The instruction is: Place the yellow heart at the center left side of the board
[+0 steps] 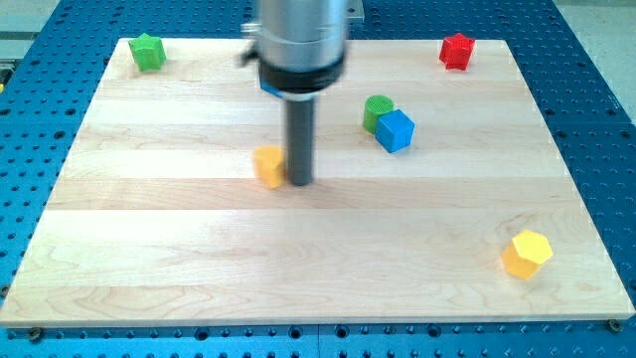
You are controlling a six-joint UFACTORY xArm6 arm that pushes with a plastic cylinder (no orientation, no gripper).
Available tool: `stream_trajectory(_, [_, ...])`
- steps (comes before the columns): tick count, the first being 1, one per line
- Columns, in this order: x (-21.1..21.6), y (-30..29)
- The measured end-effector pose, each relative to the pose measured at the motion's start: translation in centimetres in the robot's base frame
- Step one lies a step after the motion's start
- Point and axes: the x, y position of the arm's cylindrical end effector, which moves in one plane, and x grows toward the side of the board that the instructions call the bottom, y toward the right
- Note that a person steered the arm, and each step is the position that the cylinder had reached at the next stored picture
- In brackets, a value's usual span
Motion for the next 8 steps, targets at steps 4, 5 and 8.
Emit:
stream_trajectory(4, [-1.2, -16.7])
stream_trajectory(5, [-2.2, -17.6])
stream_trajectory(8, [-3.1, -18.2])
